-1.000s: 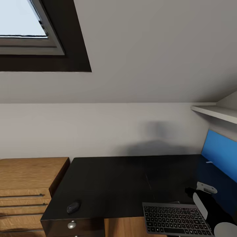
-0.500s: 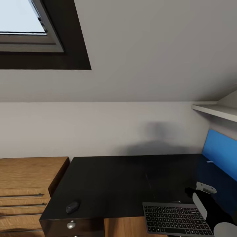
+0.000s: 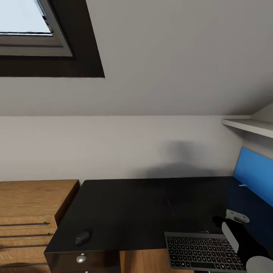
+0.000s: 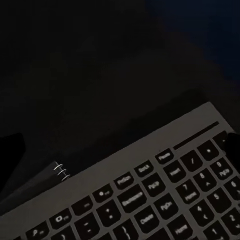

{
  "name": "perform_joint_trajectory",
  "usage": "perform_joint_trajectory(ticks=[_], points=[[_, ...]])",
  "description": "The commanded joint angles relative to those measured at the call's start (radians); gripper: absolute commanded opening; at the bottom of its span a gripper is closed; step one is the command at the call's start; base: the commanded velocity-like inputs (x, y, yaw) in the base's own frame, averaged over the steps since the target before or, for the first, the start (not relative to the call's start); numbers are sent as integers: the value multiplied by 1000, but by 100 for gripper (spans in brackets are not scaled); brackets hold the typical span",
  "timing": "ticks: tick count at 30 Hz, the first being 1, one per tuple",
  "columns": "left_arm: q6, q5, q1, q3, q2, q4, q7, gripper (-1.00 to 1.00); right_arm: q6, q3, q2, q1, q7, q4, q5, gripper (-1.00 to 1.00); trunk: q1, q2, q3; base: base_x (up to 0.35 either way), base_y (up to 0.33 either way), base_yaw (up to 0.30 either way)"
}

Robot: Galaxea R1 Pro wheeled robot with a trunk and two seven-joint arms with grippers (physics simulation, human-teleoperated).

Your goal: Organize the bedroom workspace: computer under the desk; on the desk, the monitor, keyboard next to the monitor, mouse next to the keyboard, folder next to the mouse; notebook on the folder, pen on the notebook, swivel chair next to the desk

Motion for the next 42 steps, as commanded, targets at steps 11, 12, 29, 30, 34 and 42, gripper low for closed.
perform_joint_trajectory(ticks=[11,12,29,30,34,42], points=[[-2,1,-1,3,-1,0,-1,100,4,1,0,-1,-6,-2,-10,100,43,-79,-36,0,0,0],[-2,1,-1,3,-1,0,-1,100,4,1,0,-1,-6,-2,-10,100,46,-86,-39,0,0,0],[-3,1,-1,3,-2,0,-1,100,-1,1,1,-1,-6,-2,-11,100,112,-205,-93,0,0,0],[-3,1,-1,3,-2,0,-1,100,0,1,1,-1,-6,-2,-11,100,115,-212,-96,0,0,0],[-3,2,-1,3,-2,0,-1,100,2,1,2,-1,-7,-2,-11,100,131,-240,-108,0,0,0],[-3,2,-1,3,-2,0,-1,100,5,1,2,-1,-9,-2,-13,100,161,-296,-133,0,0,0]])
